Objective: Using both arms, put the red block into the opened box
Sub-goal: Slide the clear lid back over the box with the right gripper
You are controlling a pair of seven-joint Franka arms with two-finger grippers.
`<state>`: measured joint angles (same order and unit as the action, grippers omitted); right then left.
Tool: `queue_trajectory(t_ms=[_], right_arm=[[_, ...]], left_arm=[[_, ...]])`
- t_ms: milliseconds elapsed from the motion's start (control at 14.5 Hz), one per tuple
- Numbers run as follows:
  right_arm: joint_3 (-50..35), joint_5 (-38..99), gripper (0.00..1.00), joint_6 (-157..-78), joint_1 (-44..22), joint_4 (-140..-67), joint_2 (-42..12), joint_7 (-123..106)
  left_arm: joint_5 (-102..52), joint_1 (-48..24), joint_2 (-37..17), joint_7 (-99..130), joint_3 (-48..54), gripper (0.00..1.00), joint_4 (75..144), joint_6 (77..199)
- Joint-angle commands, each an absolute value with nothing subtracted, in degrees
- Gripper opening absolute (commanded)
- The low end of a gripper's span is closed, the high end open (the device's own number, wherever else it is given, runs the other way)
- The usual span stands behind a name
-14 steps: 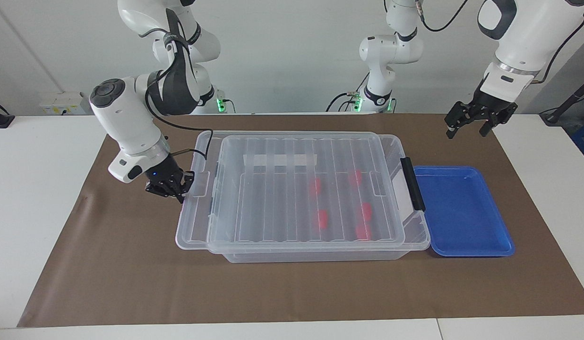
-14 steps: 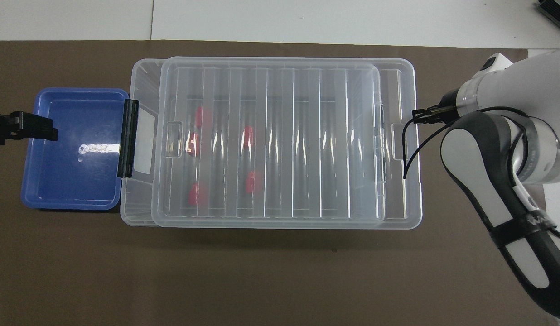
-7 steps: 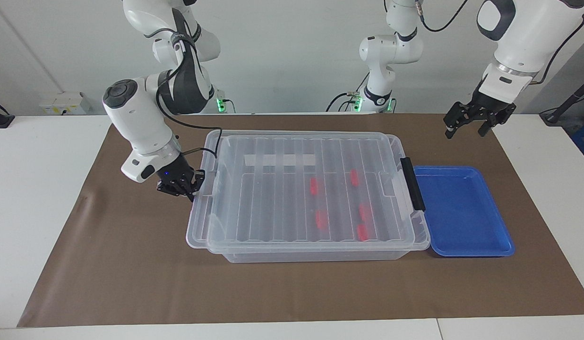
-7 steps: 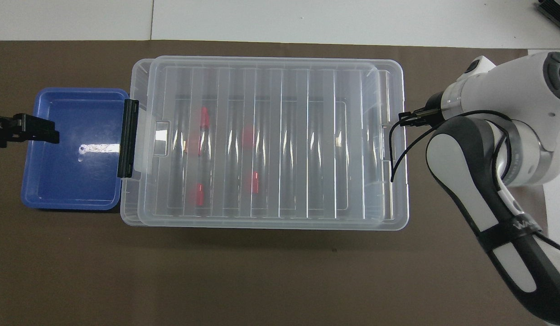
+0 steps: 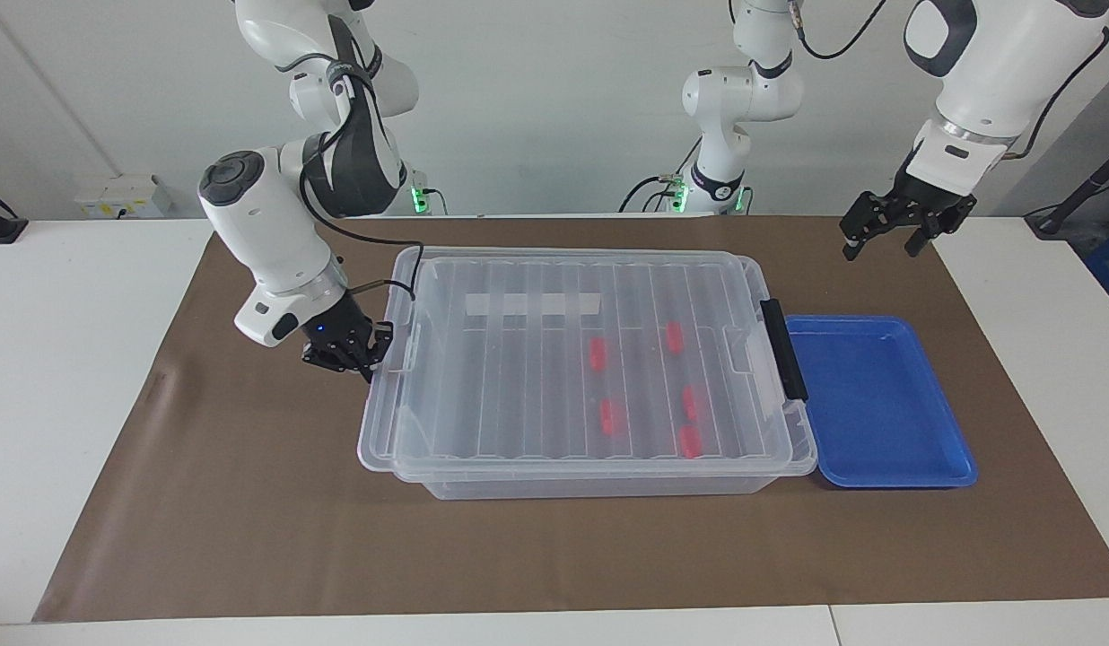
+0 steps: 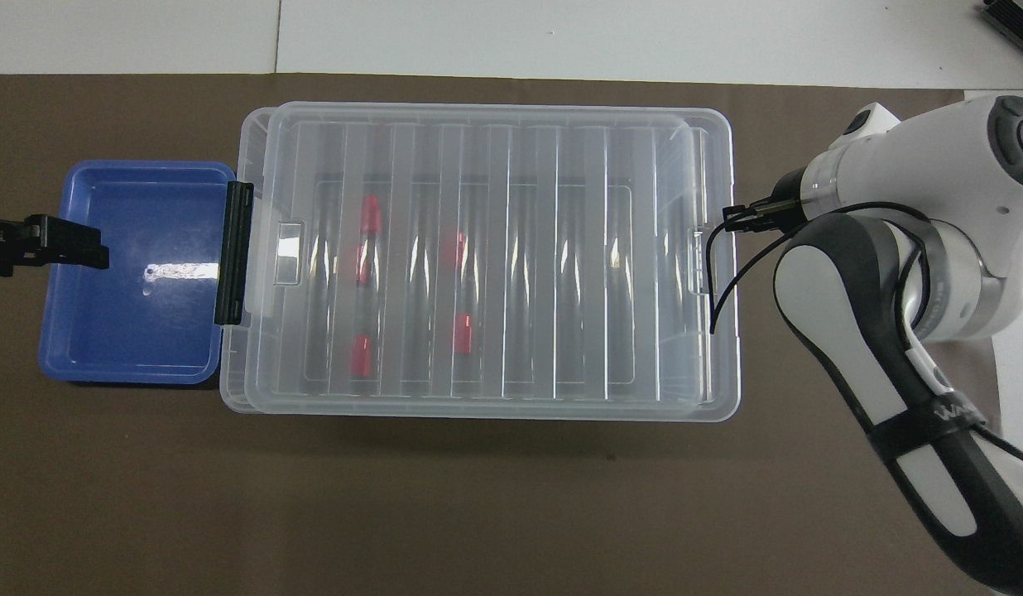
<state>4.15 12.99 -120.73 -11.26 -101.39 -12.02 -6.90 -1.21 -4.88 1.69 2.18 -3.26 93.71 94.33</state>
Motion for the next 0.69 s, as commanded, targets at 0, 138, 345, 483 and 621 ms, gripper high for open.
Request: queue_trajectory(t_ms=[0,138,345,483,621], right_arm=[[3.7,14.9,0.00,-122.4,-11.6,-103.1,-11.6,-6.7],[3.7,14.9,0.00,-122.4,-11.6,-103.2,-11.5,-6.7],[3.8,14.9,0.00,-122.4,-11.5,-103.1,-11.6,-7.0],[3.9,14.1,0.00,-122.2,-11.5,-103.0,-11.6,-7.2],[4.1,11.3,0.00,-121.6,-11.3,-102.7,-11.5,-7.2]], left_arm=[[-1.1,-4.7,3.5,2.9,-3.1,1.00,95.5,93.4],[0.1,-4.9,3.5,2.9,-3.0,1.00,95.4,92.4],[0.4,-4.9,3.5,2.9,-3.0,1.00,95.1,92.2],[1.4,-4.8,3.5,3.0,-3.0,1.00,94.8,92.2],[2.0,-4.8,3.5,3.1,-3.0,1.00,94.8,92.3]])
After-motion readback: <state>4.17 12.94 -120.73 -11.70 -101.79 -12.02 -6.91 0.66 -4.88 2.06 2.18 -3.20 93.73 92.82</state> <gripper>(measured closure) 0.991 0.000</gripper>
